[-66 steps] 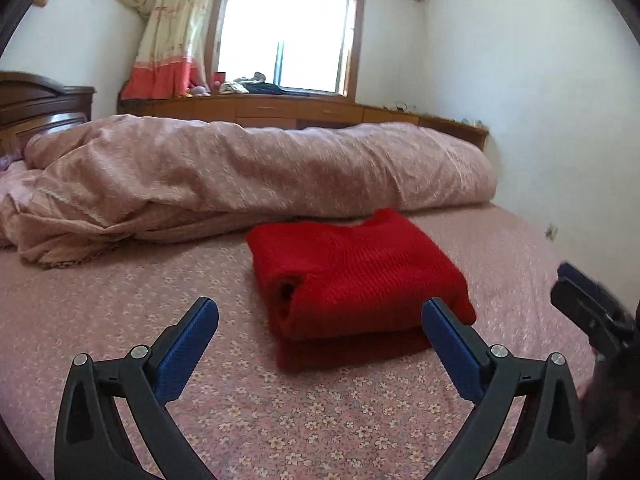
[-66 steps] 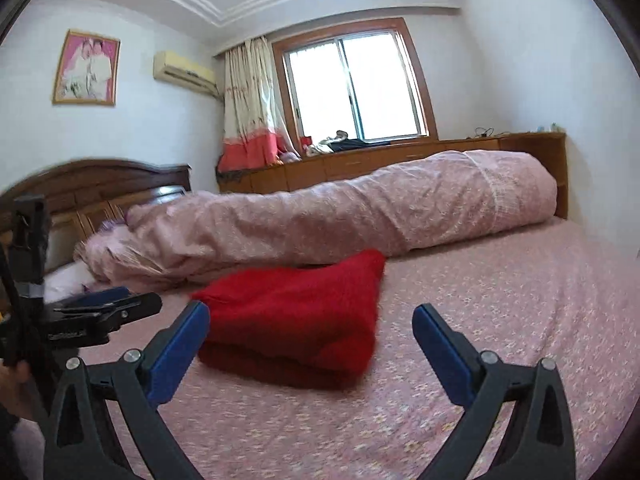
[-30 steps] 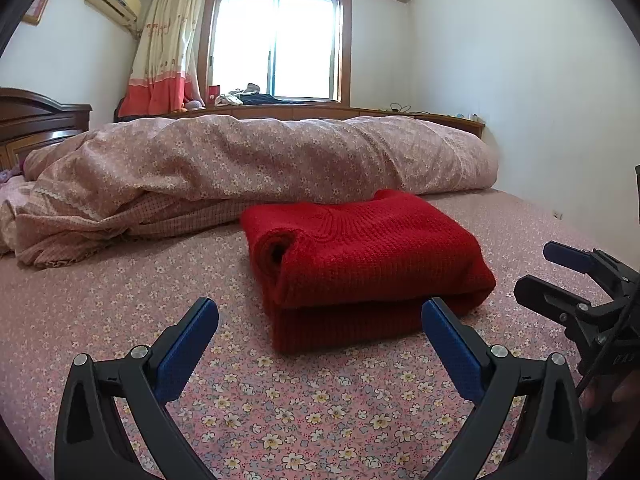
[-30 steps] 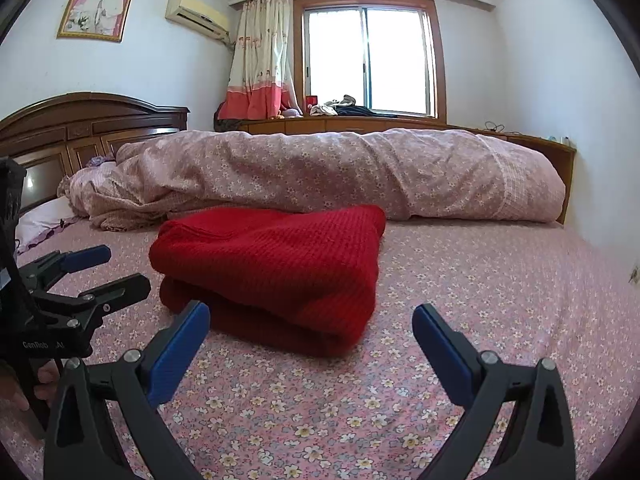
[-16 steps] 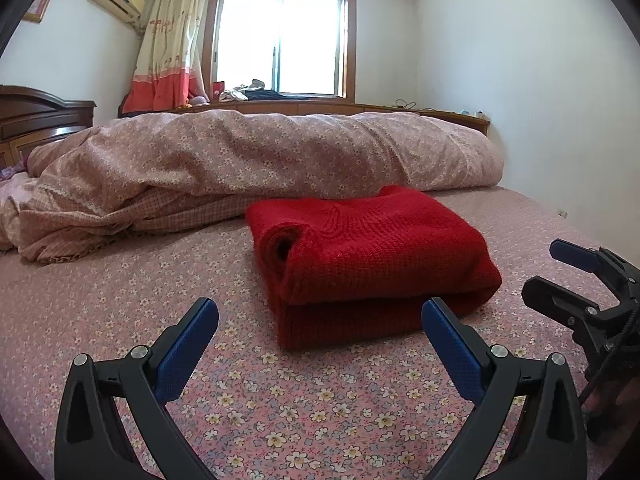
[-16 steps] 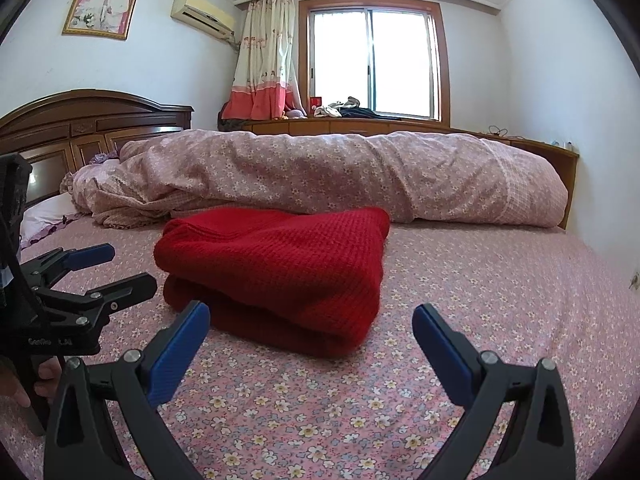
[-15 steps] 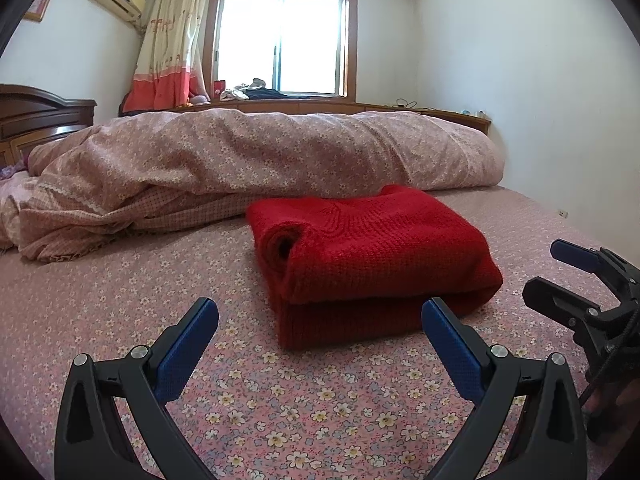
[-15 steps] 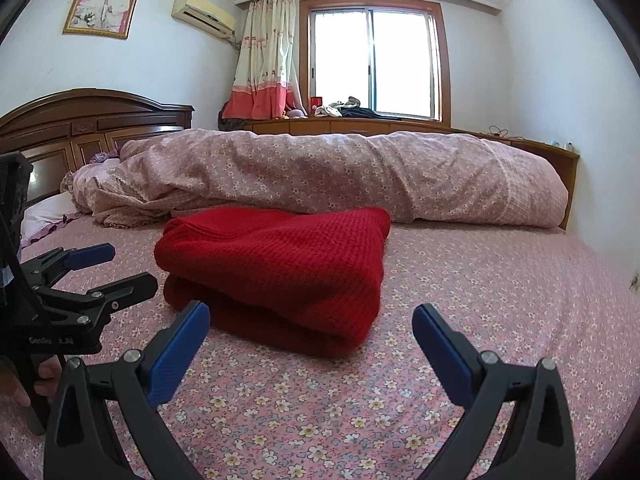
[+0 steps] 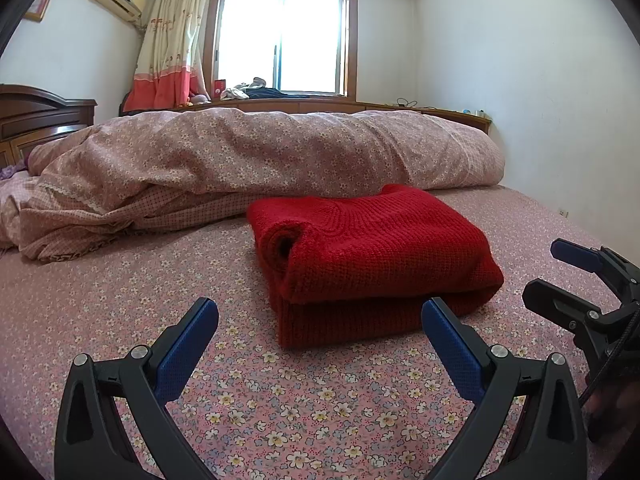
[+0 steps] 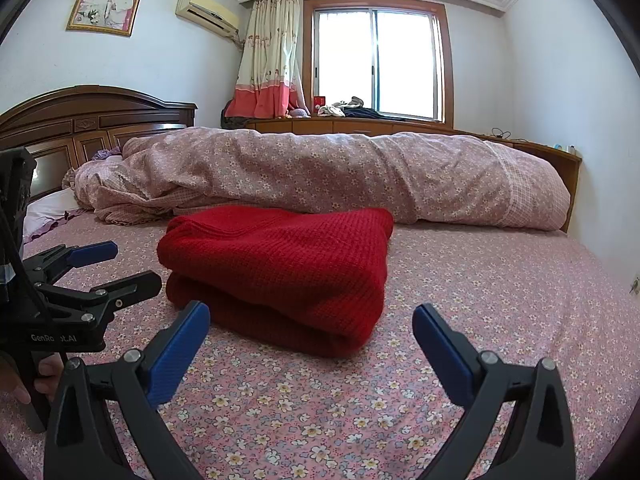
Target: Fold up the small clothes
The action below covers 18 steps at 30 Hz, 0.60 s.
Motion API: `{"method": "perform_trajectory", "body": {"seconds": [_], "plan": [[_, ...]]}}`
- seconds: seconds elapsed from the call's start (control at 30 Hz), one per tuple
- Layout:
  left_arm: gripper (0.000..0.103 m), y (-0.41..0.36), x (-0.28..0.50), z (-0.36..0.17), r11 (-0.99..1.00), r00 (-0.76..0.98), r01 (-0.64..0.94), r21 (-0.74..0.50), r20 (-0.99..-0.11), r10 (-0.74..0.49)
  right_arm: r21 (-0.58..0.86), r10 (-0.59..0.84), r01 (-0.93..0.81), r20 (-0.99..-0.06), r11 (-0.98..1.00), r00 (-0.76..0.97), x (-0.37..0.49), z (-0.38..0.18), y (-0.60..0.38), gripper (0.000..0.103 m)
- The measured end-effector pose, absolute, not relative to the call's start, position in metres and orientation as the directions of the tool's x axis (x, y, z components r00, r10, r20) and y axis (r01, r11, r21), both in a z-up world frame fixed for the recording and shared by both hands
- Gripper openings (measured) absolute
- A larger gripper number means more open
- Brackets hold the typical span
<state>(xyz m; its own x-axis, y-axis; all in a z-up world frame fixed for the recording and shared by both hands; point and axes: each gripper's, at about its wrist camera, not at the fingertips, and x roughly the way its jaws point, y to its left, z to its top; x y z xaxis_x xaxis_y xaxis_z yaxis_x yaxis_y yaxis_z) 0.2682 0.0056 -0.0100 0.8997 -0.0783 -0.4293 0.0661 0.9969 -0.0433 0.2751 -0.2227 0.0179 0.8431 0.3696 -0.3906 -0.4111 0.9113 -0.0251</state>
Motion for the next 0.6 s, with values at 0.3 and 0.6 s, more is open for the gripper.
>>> {"method": "perform_trajectory", "body": {"seconds": [0.3, 0.6], "plan": [[0.099, 0.0069, 0.269, -0.0107, 0.997, 0.899, 0.068, -0.042, -0.431, -0.08, -0.025, 0.372, -0.413, -0.392, 0.91, 0.842, 0.2746, 0.0176, -0.2223, 0.103], [0.099, 0.0075, 0.2695, -0.0117, 0.997, 0.897, 0.069, -0.041, -0.436, -0.08, -0.025, 0.373, -0.415, -0.393, 0.909, 0.841, 0.2745, 0.017, -0.2213, 0.103]]}}
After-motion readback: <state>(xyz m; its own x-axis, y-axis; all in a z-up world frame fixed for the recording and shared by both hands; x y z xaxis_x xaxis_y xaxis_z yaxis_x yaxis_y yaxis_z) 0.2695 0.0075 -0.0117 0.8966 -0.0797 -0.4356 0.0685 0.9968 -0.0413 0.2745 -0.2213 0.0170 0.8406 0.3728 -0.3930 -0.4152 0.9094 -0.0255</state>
